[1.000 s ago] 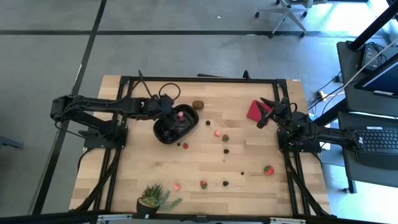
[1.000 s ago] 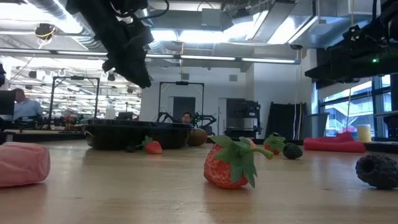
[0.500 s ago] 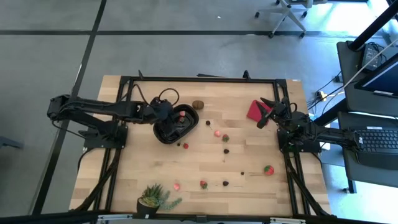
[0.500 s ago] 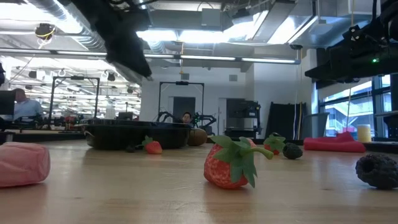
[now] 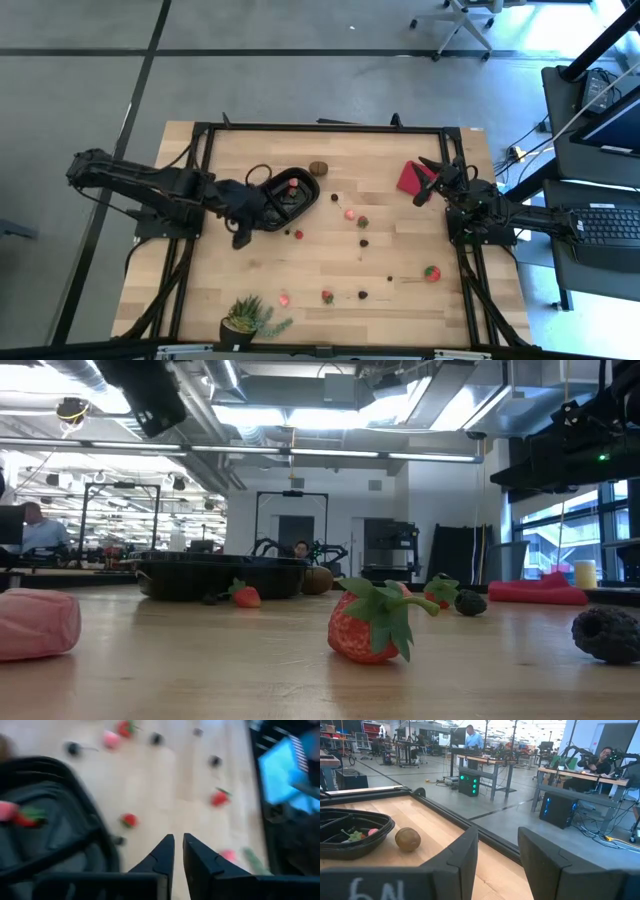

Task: Pick and placing Produce into tupperware
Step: Put the pink peach into the black bin

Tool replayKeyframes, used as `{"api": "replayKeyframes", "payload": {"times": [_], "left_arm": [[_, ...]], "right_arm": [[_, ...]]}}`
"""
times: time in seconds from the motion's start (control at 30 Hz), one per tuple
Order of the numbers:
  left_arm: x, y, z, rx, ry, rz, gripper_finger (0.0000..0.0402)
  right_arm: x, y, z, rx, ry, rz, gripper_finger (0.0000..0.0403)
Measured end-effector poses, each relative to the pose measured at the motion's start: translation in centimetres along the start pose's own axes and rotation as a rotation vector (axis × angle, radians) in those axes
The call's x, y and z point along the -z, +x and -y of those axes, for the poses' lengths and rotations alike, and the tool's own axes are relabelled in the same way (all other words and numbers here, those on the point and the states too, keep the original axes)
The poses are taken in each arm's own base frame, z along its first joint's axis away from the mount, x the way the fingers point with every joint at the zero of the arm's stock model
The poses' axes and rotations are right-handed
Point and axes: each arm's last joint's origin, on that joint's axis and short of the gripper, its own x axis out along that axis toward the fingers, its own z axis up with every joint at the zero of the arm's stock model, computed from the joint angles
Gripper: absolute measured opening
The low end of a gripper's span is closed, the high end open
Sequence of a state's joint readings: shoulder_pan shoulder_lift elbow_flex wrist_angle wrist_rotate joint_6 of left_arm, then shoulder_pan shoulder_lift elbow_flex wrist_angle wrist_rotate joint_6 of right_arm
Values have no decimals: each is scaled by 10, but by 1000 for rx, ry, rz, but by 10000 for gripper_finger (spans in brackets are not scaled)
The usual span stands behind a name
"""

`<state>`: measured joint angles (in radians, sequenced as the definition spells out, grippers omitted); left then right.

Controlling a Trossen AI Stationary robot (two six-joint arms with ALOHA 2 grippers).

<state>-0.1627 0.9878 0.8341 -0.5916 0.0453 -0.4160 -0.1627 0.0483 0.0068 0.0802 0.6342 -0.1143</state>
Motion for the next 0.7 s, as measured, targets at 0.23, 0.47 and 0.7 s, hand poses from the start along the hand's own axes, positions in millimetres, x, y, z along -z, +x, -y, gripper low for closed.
{"api": "replayKeyframes", "payload": {"times": [0.23,0.47,0.7], "left_arm": [[6,10,14,26,75,-44,18],[7,20,25,53,141,-40,8],[6,20,27,68,155,-24,15]], "right_arm": [[0,0,0,0,2,2,142],[-1,0,0,0,4,4,142],[-1,0,0,0,8,4,142]]}}
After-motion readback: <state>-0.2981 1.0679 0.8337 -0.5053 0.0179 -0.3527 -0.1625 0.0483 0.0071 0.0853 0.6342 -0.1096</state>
